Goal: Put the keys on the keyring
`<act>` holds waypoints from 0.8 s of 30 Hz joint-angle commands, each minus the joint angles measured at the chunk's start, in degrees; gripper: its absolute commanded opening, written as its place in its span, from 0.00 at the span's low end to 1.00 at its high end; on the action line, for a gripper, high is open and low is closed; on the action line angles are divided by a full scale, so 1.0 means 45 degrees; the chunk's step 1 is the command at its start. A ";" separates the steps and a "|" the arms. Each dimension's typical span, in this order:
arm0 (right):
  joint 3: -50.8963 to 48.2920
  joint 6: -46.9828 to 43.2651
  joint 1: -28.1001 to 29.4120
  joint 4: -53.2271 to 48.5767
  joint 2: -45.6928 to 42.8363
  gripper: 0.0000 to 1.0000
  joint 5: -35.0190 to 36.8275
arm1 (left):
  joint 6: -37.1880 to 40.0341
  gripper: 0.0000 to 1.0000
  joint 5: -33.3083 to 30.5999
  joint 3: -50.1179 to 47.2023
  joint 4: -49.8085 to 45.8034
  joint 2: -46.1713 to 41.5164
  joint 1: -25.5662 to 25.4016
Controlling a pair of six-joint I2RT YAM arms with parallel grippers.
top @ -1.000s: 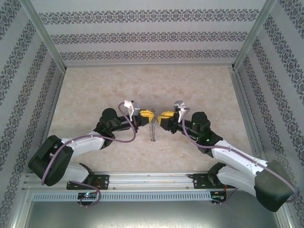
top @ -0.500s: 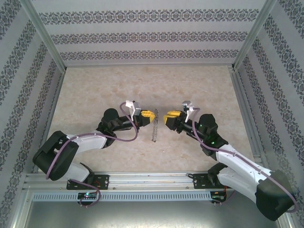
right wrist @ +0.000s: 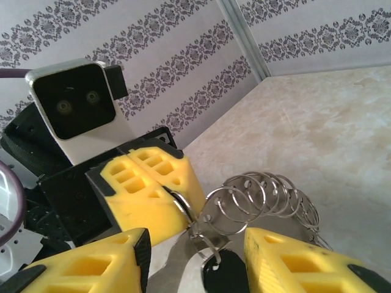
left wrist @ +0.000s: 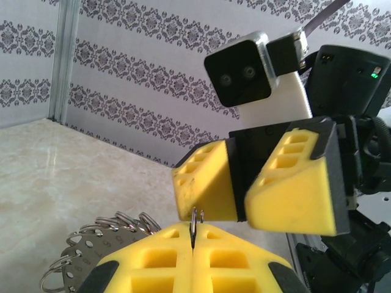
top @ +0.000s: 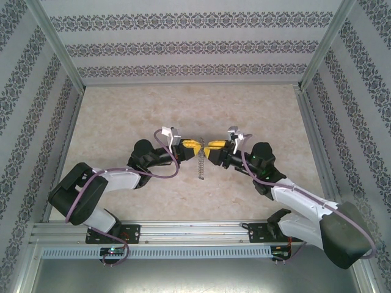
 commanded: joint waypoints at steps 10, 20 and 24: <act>0.0175 0.0686 -0.0036 0.2450 0.1264 0.21 -0.0844 | -0.0706 0.00 0.0111 0.0466 0.1696 -0.0310 -0.0178; -0.0140 0.0691 -0.0349 0.1933 0.0212 0.41 -0.0742 | -0.0590 0.00 0.0137 0.0569 0.1448 -0.0305 -0.0178; -0.0009 0.0823 -0.0555 0.1687 -0.0263 0.47 -0.0777 | -0.0667 0.00 0.0304 0.0640 0.1476 -0.0181 -0.0173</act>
